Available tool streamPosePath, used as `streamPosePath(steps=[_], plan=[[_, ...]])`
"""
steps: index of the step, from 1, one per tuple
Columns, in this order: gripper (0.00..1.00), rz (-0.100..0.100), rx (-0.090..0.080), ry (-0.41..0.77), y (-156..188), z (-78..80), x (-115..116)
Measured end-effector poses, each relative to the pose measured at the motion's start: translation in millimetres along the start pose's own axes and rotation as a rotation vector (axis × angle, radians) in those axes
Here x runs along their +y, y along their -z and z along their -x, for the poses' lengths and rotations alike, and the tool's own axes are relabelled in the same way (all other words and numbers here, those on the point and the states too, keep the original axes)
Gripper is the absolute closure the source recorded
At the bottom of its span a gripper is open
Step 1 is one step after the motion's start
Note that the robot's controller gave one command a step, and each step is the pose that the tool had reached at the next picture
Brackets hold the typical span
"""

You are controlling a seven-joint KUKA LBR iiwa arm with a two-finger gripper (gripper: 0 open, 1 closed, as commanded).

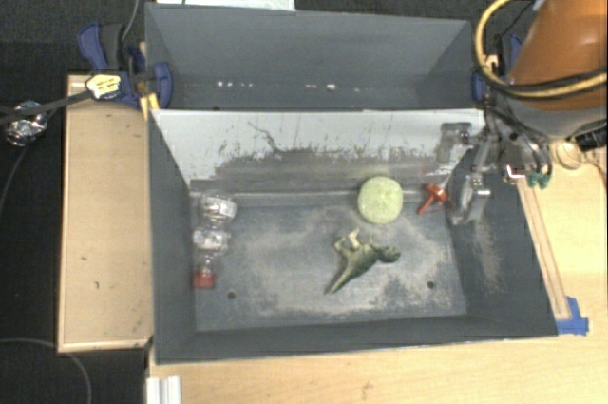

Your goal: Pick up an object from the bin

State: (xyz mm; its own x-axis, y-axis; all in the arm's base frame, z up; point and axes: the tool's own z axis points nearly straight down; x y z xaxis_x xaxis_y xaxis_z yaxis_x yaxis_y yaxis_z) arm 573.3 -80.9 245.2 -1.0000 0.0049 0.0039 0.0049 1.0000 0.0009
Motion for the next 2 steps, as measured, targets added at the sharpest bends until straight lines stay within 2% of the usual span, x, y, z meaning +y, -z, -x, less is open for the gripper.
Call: streamPosePath(steps=[1, 2], plan=[[1.0, -0.001, -0.009, 0.004, 4.7, 1.4, 0.4], [1.0, -0.001, -0.009, 0.005, 4.7, 1.5, 0.5]])
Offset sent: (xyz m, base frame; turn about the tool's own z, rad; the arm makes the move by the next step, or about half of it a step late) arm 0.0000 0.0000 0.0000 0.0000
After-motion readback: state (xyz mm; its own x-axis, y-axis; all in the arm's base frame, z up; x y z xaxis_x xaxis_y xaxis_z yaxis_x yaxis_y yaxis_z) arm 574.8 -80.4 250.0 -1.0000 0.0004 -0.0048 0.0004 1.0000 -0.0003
